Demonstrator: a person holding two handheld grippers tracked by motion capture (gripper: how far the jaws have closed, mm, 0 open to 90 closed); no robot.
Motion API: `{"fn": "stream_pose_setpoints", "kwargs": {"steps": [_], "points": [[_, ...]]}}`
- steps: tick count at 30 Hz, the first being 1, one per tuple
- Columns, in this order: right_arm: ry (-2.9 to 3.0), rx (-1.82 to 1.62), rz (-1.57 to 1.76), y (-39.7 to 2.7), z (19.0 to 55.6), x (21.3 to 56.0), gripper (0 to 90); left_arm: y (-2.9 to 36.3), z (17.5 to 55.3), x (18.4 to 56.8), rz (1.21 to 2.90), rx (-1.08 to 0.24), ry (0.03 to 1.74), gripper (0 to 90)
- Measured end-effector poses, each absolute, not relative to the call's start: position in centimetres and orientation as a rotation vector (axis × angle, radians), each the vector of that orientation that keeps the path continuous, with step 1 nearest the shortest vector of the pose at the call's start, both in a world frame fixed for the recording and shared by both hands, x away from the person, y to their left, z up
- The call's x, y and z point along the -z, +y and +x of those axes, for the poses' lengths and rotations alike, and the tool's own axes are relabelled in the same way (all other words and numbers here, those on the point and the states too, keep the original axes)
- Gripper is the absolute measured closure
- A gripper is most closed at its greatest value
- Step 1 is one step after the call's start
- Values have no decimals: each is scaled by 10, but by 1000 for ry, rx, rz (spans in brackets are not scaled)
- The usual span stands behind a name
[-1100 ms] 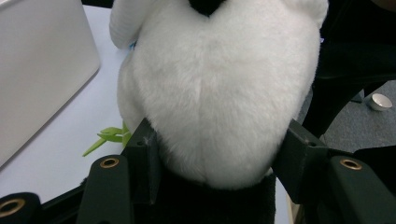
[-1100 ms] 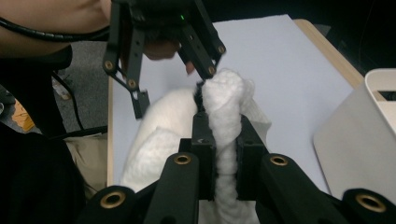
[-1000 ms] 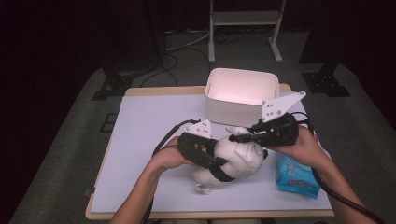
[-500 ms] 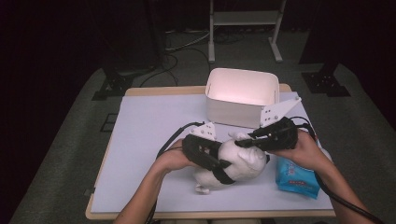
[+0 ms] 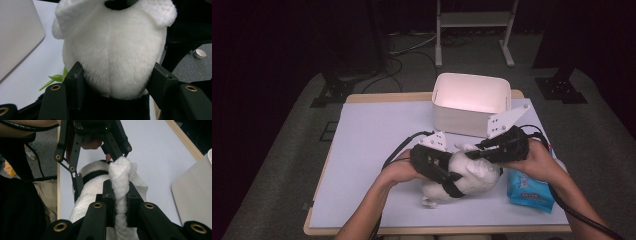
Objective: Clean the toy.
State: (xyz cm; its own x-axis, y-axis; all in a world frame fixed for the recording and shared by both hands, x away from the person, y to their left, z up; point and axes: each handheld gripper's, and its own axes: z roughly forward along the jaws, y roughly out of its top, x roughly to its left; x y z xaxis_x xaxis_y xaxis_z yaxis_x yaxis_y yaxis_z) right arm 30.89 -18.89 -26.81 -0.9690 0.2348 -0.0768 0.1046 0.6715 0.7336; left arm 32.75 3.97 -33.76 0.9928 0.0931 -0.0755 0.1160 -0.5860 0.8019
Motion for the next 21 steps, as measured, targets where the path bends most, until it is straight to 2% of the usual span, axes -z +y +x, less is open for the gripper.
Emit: {"fn": "stream_pose_setpoints", "kwargs": {"steps": [5, 21], "points": [[2738, -1169, 313, -195, 311, 280, 811, 34, 326, 340, 2215, 34, 144, 320], [2720, -1218, 426, -220, 314, 303, 813, 24, 323, 338, 2271, -34, 133, 286]]}}
